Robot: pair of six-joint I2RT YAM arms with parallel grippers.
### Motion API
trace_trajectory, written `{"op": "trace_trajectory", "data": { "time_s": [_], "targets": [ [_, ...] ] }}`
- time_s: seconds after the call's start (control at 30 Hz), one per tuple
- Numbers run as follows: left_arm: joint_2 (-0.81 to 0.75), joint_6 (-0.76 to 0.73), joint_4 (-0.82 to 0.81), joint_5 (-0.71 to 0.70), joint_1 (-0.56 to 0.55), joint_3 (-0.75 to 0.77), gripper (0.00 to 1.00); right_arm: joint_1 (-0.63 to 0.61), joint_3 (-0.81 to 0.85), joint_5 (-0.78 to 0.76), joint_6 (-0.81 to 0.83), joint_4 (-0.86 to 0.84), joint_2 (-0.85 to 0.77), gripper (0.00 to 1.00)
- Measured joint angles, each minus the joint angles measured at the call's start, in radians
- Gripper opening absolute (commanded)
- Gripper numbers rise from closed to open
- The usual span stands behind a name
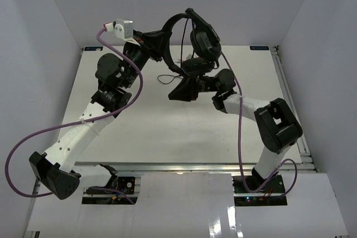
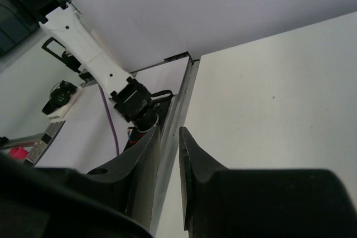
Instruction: Wrap the headphones
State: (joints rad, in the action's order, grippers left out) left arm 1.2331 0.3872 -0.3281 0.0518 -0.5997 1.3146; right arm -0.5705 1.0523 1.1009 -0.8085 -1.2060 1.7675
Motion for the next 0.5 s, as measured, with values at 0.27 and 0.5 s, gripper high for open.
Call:
{"op": "trace_trajectory", "data": {
  "time_s": [0.27, 0.5],
  "targets": [
    [0.061, -0.120, 0.032, -0.292, 0.008, 0.171, 0.00, -0.052, -0.232, -0.005, 0.071, 0.019, -0.160, 0.20],
    [0.149, -0.182, 0.055, -0.407, 0.088, 0.254, 0.00, -0.126, -0.251, -0.015, 0.252, 0.183, -0.264, 0.18]
  ]
}}
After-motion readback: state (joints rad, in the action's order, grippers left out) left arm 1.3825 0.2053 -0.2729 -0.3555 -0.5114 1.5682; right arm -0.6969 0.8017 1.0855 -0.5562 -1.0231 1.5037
